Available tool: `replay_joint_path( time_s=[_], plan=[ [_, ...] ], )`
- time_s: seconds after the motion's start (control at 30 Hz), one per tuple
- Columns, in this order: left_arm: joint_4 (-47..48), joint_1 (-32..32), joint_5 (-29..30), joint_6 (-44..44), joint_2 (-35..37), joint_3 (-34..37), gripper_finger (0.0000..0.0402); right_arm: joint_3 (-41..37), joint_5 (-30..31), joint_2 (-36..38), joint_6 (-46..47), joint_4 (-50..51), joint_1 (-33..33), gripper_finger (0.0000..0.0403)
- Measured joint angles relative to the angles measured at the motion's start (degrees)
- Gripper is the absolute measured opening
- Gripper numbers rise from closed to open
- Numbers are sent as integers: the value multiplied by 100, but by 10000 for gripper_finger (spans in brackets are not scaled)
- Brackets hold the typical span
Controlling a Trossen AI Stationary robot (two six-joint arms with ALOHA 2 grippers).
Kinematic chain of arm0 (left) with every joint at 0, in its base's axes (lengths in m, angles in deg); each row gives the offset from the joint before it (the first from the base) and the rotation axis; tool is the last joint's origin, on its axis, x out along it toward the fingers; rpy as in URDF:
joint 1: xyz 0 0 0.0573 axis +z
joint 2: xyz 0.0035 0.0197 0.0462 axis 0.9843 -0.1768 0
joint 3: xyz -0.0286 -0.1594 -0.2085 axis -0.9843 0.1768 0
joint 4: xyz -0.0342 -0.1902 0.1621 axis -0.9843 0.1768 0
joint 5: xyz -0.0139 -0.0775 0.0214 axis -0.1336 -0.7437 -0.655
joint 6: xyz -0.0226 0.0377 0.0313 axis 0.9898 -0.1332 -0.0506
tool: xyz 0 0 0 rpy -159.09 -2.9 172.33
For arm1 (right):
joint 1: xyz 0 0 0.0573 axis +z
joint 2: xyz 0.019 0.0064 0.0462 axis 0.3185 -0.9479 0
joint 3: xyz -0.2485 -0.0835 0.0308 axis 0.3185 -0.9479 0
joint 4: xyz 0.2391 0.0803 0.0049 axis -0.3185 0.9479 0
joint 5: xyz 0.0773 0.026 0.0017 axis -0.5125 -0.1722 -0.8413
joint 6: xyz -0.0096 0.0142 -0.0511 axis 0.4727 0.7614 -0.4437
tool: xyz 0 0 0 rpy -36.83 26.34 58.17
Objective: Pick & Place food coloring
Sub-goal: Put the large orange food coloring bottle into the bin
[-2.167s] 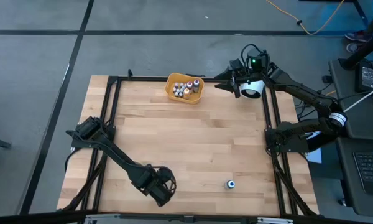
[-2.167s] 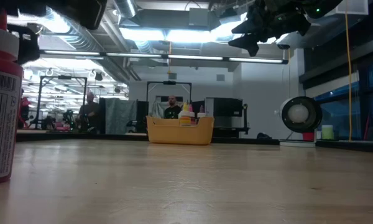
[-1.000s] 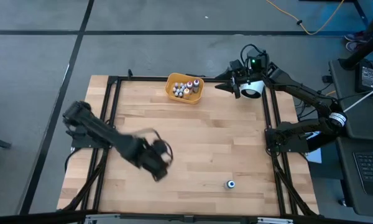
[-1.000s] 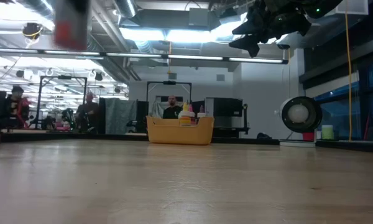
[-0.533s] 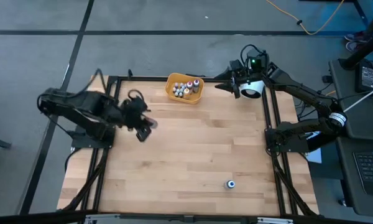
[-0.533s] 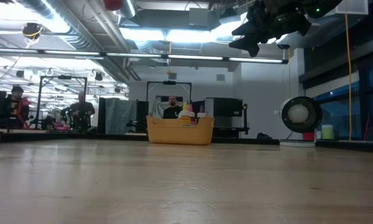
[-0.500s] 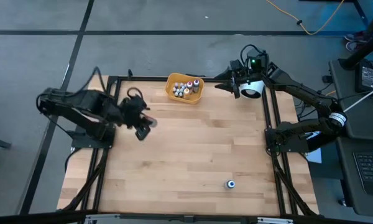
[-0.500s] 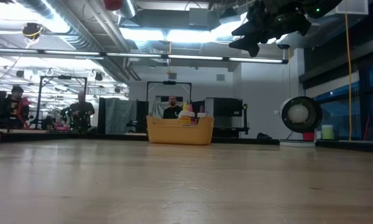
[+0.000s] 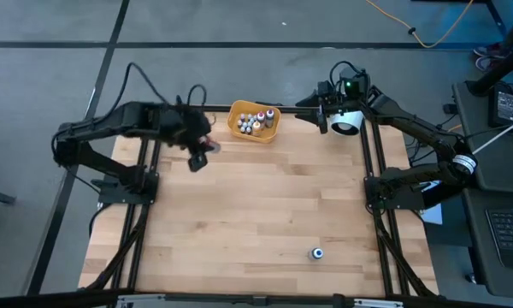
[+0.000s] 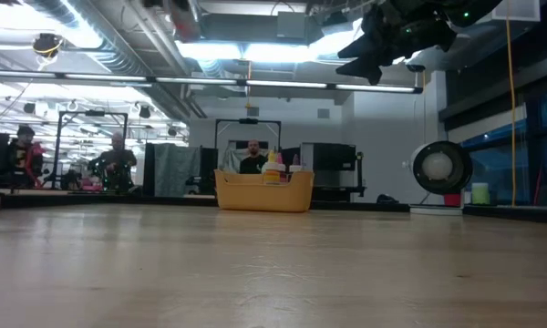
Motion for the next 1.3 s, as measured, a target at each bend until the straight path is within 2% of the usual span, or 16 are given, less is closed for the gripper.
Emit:
replay_joint_path(
  time_s=[0.13, 0.23, 0.37, 0.63, 0.8, 0.9, 1.3],
  plan=[
    [-851, 783, -646, -899, -297, 0, 134, 0, -1, 0, 49, 7, -1, 240],
    [-1501, 1337, -1161, -1233, -624, -9, 134, 0, 0, 0, -2, 59, -1, 240],
    [-1584, 1859, -1749, -1478, -1397, -535, 134, 0, 0, 0, -25, 82, -2, 240],
    [-1411, 2208, -1809, -1820, -2971, -2591, 134, 0, -2, 0, -29, 103, -2, 240],
    [-1057, 2327, -1853, -1844, -3638, -3678, 134, 0, -4, 0, -48, 102, -2, 240],
    [-933, 2325, -1864, -1850, -3883, -3902, 134, 0, -4, 0, -48, 101, -3, 240],
    [-896, 2342, -1857, -2266, -4692, -3910, 134, 0, -7, 0, -48, 101, -4, 240]
  ],
)
